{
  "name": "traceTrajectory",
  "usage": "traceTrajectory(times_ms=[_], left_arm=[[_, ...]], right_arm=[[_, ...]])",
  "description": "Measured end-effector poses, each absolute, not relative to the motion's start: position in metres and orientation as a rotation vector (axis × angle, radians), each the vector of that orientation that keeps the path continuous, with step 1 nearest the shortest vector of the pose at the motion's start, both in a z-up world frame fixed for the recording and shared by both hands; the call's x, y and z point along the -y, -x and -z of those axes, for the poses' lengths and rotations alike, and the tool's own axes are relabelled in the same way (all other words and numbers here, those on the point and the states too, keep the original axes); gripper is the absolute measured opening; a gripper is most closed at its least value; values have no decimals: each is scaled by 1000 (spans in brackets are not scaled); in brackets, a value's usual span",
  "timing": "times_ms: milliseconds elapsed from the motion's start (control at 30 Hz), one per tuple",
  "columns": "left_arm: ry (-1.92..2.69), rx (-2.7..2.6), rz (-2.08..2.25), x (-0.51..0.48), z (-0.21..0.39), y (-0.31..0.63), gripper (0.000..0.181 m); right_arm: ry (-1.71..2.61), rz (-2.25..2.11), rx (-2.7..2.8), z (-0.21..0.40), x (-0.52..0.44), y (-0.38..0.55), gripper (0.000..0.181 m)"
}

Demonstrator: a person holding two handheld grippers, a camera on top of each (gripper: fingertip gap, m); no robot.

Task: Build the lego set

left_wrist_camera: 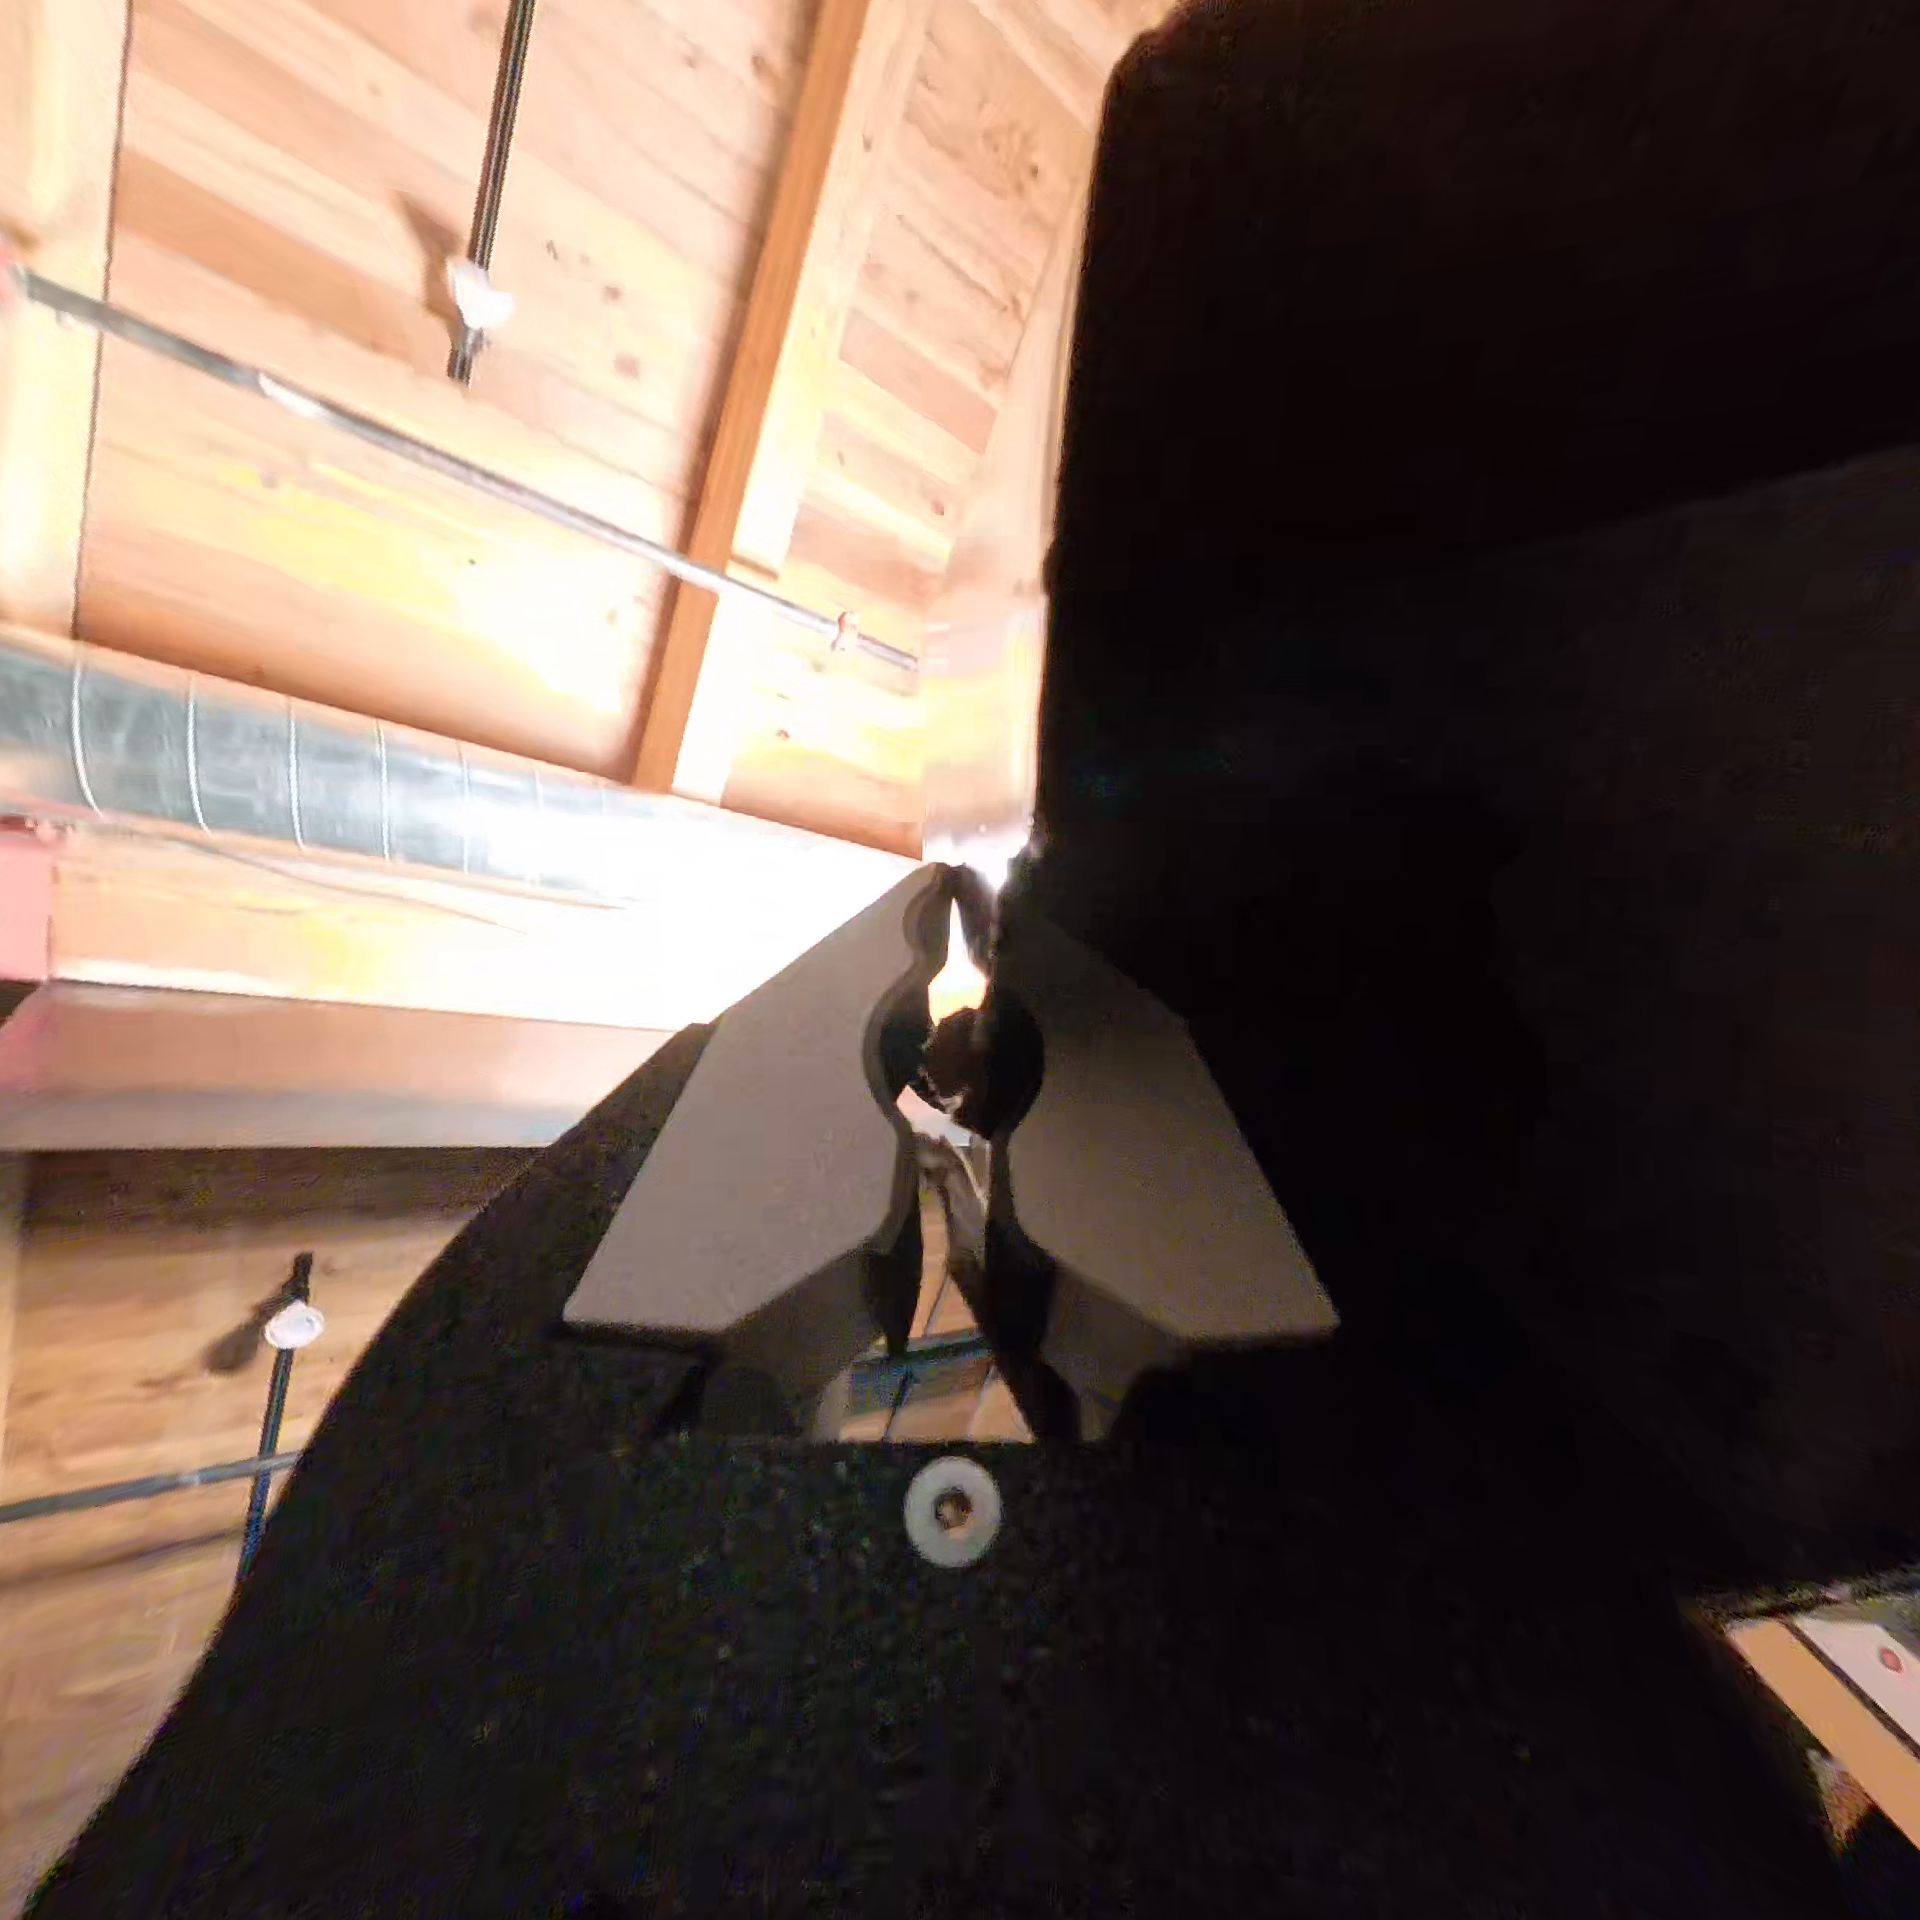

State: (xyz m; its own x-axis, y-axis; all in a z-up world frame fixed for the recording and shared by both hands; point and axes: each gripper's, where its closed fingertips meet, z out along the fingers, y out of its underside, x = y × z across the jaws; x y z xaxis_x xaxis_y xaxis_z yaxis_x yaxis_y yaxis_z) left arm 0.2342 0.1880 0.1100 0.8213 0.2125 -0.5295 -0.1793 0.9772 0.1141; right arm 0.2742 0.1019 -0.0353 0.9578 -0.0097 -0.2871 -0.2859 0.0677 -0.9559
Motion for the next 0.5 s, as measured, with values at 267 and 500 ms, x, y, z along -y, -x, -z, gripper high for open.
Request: traceTrajectory(times_ms=[267,500], left_arm=[[46,-677,-143,-192,-82,-262,0],[-2,-757,-156,-191,-53,-280,0]], right_arm=[[1503,429,-132,53,-123,-271,84],[1720,662,7,63,-120,-279,62]])
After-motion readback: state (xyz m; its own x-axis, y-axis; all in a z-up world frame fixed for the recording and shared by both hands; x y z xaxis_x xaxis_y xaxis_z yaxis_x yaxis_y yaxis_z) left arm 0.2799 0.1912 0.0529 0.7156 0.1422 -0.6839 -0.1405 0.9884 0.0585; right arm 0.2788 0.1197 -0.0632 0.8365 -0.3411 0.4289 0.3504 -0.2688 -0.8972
